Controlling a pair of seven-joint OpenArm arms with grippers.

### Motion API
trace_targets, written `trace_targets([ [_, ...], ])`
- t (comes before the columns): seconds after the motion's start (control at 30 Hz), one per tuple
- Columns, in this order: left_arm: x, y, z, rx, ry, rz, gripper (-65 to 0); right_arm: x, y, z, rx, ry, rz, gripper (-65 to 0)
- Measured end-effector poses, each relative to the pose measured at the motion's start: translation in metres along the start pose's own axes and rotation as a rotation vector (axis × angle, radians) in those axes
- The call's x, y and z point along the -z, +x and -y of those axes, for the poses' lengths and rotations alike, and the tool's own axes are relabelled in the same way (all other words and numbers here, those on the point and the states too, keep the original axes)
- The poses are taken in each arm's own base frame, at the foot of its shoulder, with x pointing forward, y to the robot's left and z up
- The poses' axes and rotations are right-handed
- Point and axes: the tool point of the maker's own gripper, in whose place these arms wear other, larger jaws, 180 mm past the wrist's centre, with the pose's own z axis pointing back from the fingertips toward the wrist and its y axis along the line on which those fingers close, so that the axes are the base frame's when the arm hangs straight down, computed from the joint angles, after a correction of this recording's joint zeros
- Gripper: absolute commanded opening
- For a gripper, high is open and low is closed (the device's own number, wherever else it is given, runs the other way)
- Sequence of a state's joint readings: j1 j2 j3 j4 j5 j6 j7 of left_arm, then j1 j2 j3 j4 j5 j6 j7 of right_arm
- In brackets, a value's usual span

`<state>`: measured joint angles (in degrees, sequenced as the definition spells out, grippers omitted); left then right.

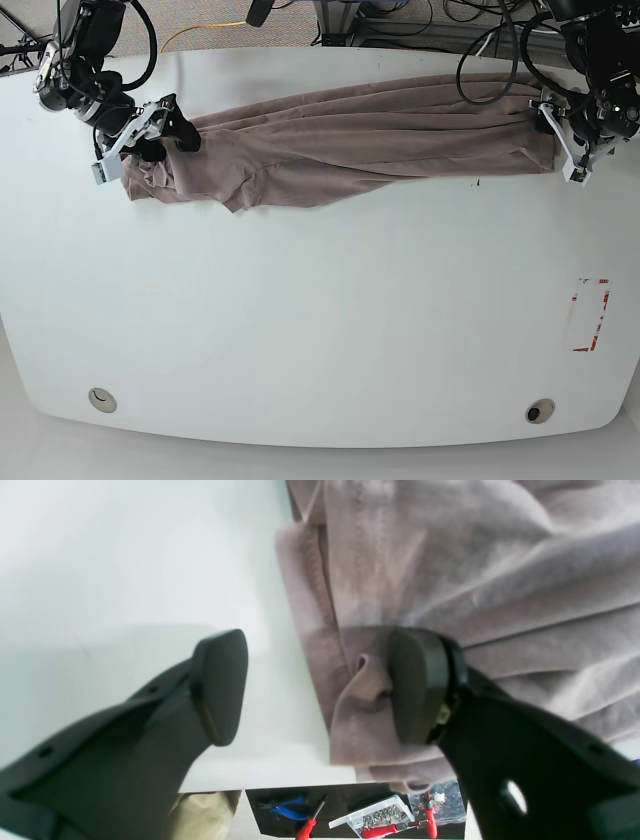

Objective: Fold the T-shirt properly
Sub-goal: 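Pull the flap with the right gripper up onto the folded strip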

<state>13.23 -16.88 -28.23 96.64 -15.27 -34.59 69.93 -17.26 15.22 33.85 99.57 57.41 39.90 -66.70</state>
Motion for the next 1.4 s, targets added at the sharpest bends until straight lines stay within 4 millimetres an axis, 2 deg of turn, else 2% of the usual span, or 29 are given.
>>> trace_targets([
  [0.17,-0.029,0.015,-0.004,0.135,0.062,0.015,-24.2,-0.031,0.036,-0.003,-0.095,-0.089,0.113,-21.7],
  [0.23,-0.047,0.030,-0.008,0.153,0.101,0.076,-24.2,-0.030,0.043,-0.014,-0.126,-0.078,0.132,-24.1],
  [0.3,-0.058,0.033,-0.011,0.147,0.140,0.076,-24.3,-0.022,0.046,-0.026,-0.145,-0.040,0.134,-27.6],
  [0.37,-0.060,0.034,-0.007,0.136,0.145,0.086,-24.3,-0.011,0.045,-0.038,-0.158,0.006,0.121,-31.5],
  [0.47,-0.053,0.032,0.008,0.120,0.105,0.078,-24.3,0.002,0.041,-0.053,-0.175,0.060,0.092,-38.8],
  [0.6,-0.038,0.039,0.037,0.110,0.022,0.091,-24.3,0.022,0.031,-0.062,-0.159,0.126,0.043,-48.4],
  [0.7,-0.028,0.035,0.065,0.114,-0.049,0.082,-24.3,0.040,0.015,-0.056,-0.151,0.111,-0.031,-52.0],
  [0.83,-0.017,0.026,0.079,0.112,-0.093,0.053,-24.3,0.055,-0.005,-0.029,-0.152,0.006,-0.135,-52.3],
  [0.93,-0.005,0.015,0.083,0.058,-0.125,0.018,-24.3,0.061,-0.010,-0.011,-0.150,-0.055,-0.164,-52.6],
  [1.07,0.007,0.004,0.070,0.030,-0.156,0.012,-24.3,0.062,-0.015,0.012,-0.144,-0.117,-0.168,-52.6],
  [1.2,0.016,0.016,0.045,0.014,-0.147,0.086,-24.3,0.057,-0.013,0.030,-0.116,-0.139,-0.149,-52.6],
  [1.4,0.028,0.048,0.026,0.020,-0.133,0.112,-24.3,0.044,-0.008,0.053,-0.072,-0.188,-0.109,-52.6],
])
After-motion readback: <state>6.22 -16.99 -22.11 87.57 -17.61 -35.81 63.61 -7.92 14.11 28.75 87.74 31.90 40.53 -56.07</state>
